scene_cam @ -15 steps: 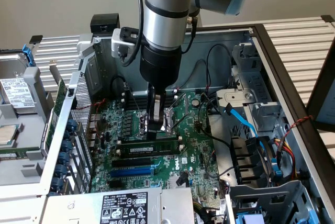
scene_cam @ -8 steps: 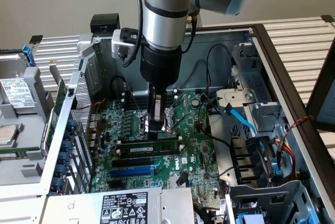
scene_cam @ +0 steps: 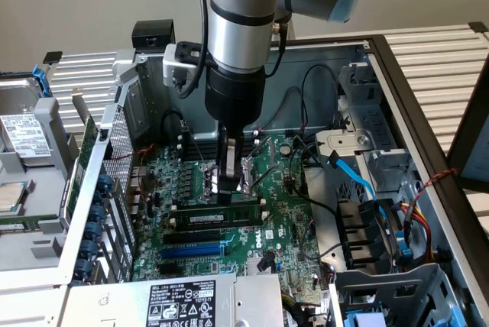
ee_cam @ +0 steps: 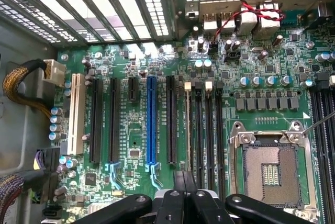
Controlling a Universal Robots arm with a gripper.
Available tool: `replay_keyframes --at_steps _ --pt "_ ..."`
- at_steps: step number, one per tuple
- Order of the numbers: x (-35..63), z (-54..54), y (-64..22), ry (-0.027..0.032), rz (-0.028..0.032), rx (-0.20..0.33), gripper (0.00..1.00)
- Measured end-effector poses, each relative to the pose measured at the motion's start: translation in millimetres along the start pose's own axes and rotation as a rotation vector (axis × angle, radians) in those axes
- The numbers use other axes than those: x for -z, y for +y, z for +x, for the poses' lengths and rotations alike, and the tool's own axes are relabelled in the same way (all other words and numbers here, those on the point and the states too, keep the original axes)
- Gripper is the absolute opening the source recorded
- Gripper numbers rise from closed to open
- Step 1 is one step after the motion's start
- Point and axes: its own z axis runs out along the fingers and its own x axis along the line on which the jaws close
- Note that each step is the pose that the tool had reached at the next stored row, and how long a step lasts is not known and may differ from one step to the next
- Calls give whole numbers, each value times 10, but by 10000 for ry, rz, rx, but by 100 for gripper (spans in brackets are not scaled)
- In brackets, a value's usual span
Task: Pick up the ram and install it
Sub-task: 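Press down the ram until it locks into place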
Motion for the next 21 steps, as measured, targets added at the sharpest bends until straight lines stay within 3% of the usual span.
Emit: replay_keyframes --at_steps 5,21 --pt "-7 -1 -1 12 53 10 11" --pt "-12 -2 -3 10 95 6 11"
